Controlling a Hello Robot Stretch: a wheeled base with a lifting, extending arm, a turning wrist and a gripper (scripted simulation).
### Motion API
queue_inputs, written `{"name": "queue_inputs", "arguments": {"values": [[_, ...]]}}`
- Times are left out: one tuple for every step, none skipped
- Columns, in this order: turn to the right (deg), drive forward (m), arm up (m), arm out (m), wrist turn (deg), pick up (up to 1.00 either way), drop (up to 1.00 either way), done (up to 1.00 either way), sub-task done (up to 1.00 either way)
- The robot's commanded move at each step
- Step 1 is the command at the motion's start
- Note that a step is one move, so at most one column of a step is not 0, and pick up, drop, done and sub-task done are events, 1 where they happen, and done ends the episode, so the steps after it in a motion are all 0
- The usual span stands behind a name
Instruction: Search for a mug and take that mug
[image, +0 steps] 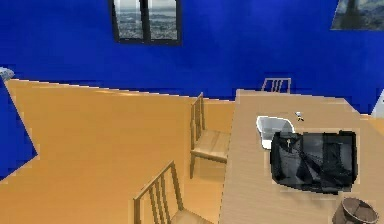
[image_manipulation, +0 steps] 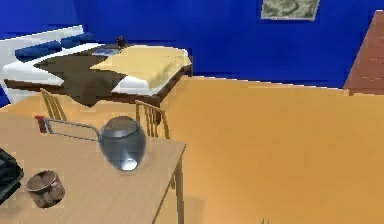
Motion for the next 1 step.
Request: {"name": "queue_inputs", "arguments": {"values": [[45.0,0.0,0.0,0.0,0.0,0.0,0.0,0.0,0.0]]}}
